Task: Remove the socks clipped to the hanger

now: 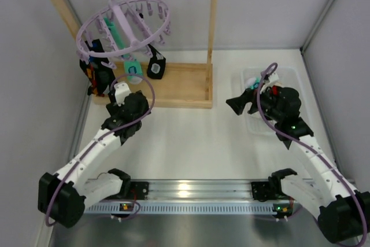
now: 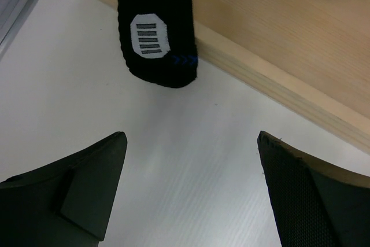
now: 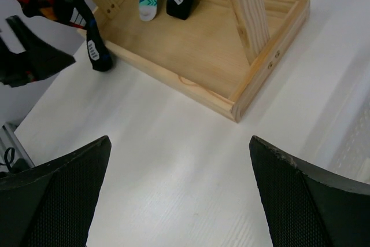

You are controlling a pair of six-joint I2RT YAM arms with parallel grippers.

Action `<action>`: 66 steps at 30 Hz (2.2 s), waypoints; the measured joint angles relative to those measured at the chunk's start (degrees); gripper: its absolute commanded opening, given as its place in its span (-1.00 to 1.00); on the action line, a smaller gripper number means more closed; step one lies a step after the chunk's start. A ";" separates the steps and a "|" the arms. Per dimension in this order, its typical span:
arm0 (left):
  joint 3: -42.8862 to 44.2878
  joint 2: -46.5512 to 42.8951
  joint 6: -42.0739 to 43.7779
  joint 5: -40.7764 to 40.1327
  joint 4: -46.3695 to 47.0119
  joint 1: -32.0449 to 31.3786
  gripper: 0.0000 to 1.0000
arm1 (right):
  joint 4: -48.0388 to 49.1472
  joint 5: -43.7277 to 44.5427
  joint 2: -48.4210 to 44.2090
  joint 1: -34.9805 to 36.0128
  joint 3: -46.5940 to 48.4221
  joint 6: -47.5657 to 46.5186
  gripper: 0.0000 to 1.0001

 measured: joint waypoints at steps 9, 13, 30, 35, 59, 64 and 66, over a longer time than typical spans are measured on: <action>-0.20 19.37 -1.92 -3.98 13.11 8.33 0.97 | 3.52 -5.20 -3.50 0.02 -1.55 -1.46 0.99; 6.49 27.74 -2.19 -8.63 15.41 8.59 0.96 | 3.78 -6.93 -3.45 0.02 -1.95 -1.66 0.99; -0.55 11.58 3.32 -3.80 15.98 12.87 0.96 | 6.47 -9.86 -3.87 0.04 -2.23 -1.51 0.99; -0.72 -4.96 8.22 -0.15 11.63 12.83 0.97 | 6.47 -10.03 -5.64 0.04 -2.23 -1.92 0.99; 4.00 2.32 25.55 16.83 15.87 32.74 0.97 | 5.79 -13.57 -9.92 0.04 -2.25 -3.89 0.99; -0.83 2.60 32.50 21.11 27.89 34.99 0.96 | 5.84 -15.15 -10.86 0.04 -2.25 -3.98 0.99; -0.81 3.48 35.54 21.51 32.04 35.26 0.97 | 5.90 -15.67 -11.15 0.04 -2.25 -3.91 0.99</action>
